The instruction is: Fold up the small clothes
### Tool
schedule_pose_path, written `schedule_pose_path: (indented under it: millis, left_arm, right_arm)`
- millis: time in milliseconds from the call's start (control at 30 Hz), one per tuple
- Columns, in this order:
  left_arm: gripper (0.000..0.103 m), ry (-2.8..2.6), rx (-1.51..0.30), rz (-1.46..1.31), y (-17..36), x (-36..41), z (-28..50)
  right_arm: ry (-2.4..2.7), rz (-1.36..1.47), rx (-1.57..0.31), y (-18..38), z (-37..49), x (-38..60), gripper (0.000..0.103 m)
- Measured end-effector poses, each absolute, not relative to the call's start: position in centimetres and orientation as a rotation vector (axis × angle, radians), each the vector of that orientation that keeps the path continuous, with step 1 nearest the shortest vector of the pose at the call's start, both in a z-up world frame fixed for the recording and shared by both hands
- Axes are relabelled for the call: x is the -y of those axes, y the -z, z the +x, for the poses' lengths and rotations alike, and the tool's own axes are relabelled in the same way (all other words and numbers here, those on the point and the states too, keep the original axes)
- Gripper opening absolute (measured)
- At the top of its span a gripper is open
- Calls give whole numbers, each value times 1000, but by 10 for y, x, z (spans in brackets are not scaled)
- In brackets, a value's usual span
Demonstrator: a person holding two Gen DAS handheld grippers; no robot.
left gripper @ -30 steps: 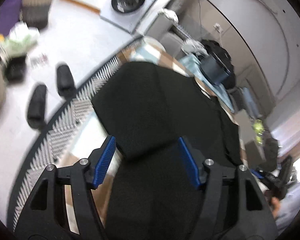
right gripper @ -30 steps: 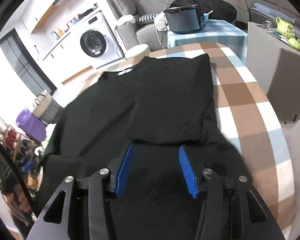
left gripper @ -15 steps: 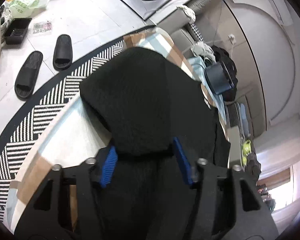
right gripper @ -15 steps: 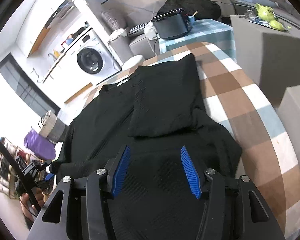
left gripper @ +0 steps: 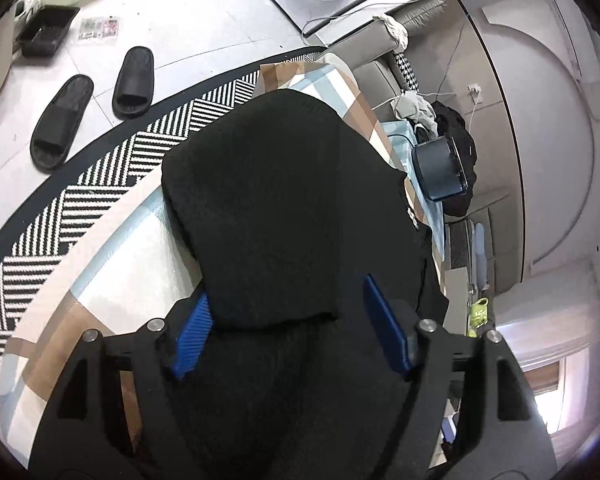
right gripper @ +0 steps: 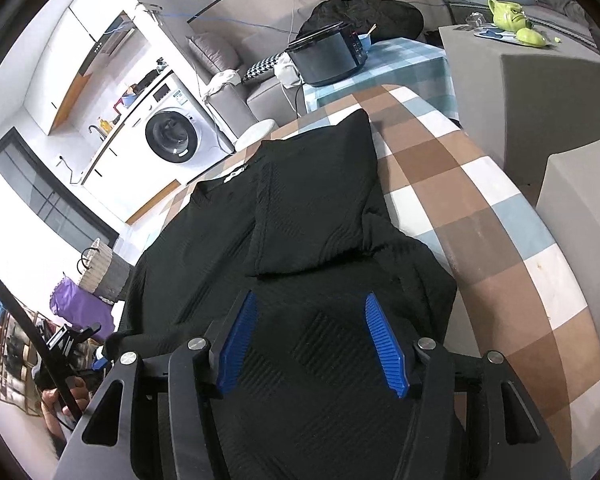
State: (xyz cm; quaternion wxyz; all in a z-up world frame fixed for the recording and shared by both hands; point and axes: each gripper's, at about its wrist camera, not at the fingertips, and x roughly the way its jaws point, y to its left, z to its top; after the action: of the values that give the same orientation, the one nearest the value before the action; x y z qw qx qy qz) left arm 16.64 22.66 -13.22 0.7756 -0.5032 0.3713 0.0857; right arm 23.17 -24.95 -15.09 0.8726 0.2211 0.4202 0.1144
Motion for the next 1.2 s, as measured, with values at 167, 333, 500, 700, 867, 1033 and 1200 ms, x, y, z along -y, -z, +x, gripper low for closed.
schedule_pose_path:
  millis: [167, 333, 500, 700, 867, 1033, 1200]
  left_arm:
    - [25, -239, -751, -1077, 133, -232, 165]
    - [1, -273, -710, -919, 106, -231, 181]
    - [1, -165, -647, -616, 35, -189, 236]
    - [17, 279, -726, -406, 6, -76, 307]
    - [55, 292, -774, -365, 19, -59, 296]
    - [58, 147, -752, -441, 32, -115, 246]
    - [58, -14, -720, -453, 48, -165, 182]
  right_arm:
    - [-238, 464, -871, 151, 230, 251, 58]
    - [-227, 476, -871, 152, 226, 255, 58]
    - [-213, 481, -862, 148, 220, 259, 58]
    - [-182, 484, -834, 141, 208, 267, 60]
    - [-166, 498, -833, 141, 203, 273, 62]
    - [-168, 487, -852, 145, 207, 274, 62]
    - [-188, 471, -853, 145, 213, 271, 62]
